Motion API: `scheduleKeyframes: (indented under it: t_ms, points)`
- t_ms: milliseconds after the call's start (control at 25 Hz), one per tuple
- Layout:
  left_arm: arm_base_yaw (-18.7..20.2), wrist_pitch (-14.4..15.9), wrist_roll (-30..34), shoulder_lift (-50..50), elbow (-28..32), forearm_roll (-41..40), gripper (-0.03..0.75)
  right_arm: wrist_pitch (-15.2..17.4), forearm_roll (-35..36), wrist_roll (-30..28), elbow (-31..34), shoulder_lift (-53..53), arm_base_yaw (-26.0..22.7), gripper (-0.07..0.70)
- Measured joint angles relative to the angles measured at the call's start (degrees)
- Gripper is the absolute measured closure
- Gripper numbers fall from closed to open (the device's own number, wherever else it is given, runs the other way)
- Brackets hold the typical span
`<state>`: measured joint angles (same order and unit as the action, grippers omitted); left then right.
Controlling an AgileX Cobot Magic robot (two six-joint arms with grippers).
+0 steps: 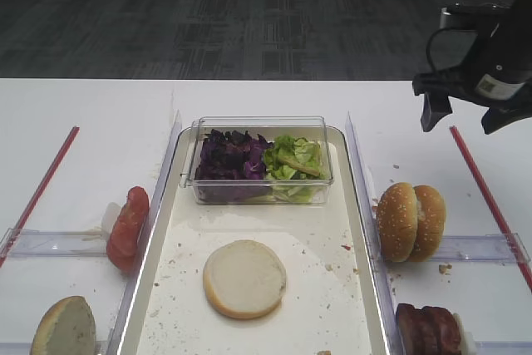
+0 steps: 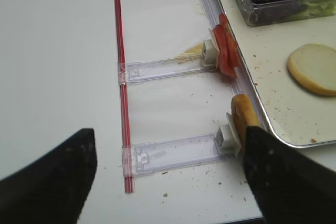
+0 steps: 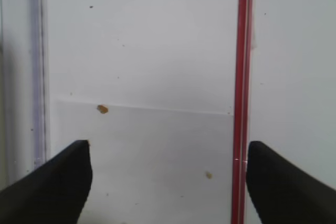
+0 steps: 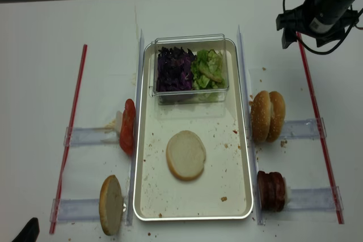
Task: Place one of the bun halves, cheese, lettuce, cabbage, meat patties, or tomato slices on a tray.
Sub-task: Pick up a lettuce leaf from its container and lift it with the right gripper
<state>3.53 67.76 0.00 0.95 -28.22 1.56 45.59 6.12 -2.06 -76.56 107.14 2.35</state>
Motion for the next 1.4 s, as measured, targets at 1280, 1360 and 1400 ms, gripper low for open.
scheduleKeyframes:
  t_ms: [1280, 1360, 1400]
  points:
    - [0.0, 0.0, 0.0, 0.0, 0.0, 0.1, 0.151, 2.6, 3.5, -2.9, -8.9, 0.0, 26.5, 0.05]
    - [0.0, 0.0, 0.0, 0.0, 0.0, 0.1, 0.151, 2.6, 3.5, -2.9, -9.0, 0.0, 26.6, 0.053]
    - [0.0, 0.0, 0.0, 0.0, 0.0, 0.1, 0.152, 2.6, 3.5, -2.9, -9.0, 0.0, 26.6, 0.053]
